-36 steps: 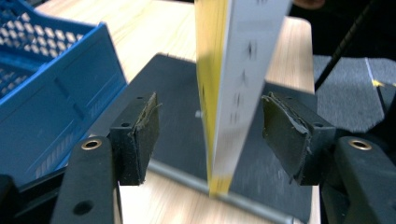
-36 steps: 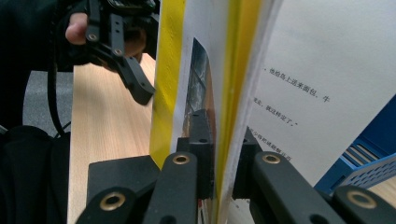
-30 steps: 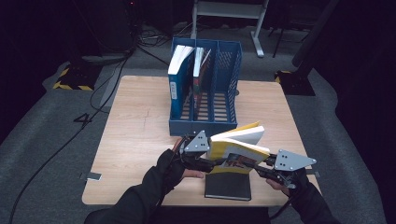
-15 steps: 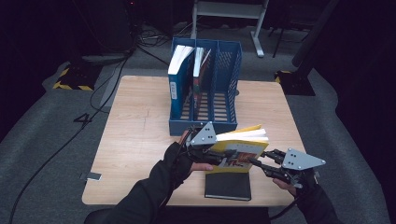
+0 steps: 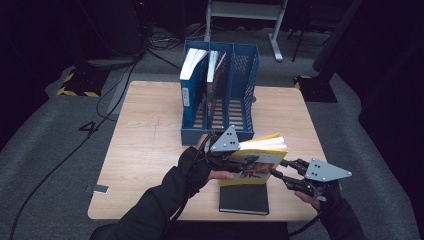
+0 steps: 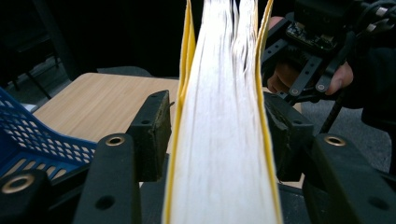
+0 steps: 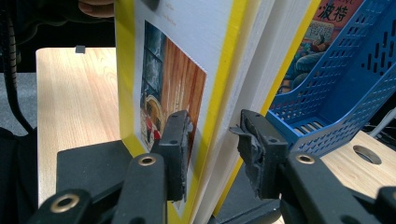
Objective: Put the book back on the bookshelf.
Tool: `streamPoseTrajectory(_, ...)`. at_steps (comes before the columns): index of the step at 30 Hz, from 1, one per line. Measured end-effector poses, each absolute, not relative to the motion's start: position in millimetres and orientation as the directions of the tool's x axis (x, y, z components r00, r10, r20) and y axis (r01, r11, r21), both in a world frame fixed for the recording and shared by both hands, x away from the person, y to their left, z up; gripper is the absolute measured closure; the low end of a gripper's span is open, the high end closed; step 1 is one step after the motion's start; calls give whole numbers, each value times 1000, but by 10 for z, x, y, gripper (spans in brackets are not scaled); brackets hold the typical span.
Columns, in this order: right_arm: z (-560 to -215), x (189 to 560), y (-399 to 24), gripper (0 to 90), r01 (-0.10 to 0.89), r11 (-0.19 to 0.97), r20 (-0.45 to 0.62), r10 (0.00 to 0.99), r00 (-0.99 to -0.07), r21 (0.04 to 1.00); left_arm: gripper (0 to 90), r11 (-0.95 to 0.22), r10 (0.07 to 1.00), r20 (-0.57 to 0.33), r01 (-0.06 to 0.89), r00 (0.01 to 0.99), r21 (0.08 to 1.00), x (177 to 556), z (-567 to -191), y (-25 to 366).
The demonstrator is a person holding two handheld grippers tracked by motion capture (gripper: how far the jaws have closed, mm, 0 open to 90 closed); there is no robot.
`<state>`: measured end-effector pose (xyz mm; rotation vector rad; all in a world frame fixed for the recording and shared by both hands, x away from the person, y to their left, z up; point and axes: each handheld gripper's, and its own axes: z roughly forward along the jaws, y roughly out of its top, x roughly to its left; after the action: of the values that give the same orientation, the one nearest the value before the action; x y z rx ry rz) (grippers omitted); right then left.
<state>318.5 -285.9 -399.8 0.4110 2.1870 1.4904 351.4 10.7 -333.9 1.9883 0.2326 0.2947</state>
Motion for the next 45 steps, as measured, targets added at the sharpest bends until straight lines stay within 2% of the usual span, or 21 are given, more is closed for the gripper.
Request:
streamPoseTrajectory(3, -3999, 3193, -2863, 615, -2, 371, -198, 492, -848, 929, 529, -425, 298, 101, 37, 949, 904, 3524, -3322, 113)
streamPoseTrajectory(9, -4006, 3201, -2867, 582, 0, 382, -206, 500, -841, 924, 686, -451, 303, 119, 32, 945, 892, 3499, -3303, 84)
streamPoseTrajectory(13, -4011, 3207, -2894, 531, 10, 391, -205, 504, -839, 920, 725, -450, 299, 104, 44, 949, 892, 3512, -3294, 87)
streamPoseTrajectory(21, -4091, 3265, -3026, 425, 57, 430, -201, 529, -825, 901, 746, -438, 325, 82, 73, 942, 896, 3573, -3283, 68)
streamPoseTrajectory(29, -4287, 3417, -3214, 396, 148, 463, -180, 591, -786, 874, 749, -414, 388, 79, 97, 918, 905, 3645, -3205, 83)
streamPoseTrajectory(37, -4417, 3567, -3412, 345, 250, 430, -127, 678, -724, 868, 749, -344, 483, 90, 95, 871, 934, 3685, -2908, 303)
streamPoseTrajectory(45, -4511, 3626, -3432, 319, 293, 447, -126, 700, -703, 845, 750, -310, 588, 92, 118, 804, 943, 3829, -2782, 534)
